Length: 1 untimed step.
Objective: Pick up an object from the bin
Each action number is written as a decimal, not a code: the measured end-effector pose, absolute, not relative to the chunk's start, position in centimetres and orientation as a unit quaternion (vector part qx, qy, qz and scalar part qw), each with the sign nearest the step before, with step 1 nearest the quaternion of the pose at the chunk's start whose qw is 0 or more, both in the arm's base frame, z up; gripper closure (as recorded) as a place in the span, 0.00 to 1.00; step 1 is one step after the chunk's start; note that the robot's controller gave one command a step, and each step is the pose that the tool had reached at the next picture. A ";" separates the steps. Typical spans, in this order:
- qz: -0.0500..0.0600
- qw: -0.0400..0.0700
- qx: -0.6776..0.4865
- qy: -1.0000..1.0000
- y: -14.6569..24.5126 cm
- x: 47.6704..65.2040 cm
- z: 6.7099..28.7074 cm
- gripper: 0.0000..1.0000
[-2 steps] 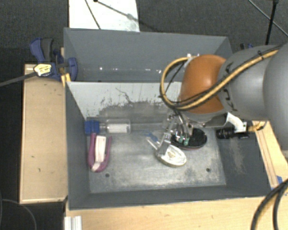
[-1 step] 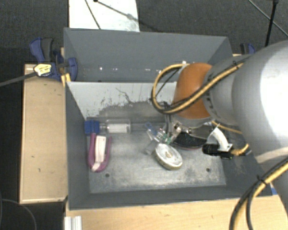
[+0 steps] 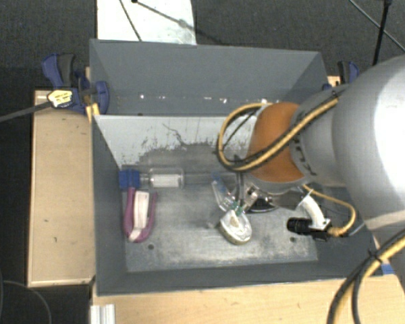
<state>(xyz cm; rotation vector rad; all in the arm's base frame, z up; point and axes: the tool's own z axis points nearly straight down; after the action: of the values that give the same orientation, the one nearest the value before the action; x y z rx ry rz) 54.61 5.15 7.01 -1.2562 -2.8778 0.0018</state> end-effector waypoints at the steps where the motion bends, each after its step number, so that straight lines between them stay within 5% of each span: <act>1: 0.000 0.000 -0.400 -0.916 5.2 54.7 7.0 1.00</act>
Offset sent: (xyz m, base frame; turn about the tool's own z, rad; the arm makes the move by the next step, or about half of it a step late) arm 0.0000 0.0000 0.0000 0.0000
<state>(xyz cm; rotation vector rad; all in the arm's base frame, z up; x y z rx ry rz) 54.70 5.20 7.02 -1.2581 -2.8784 -0.0004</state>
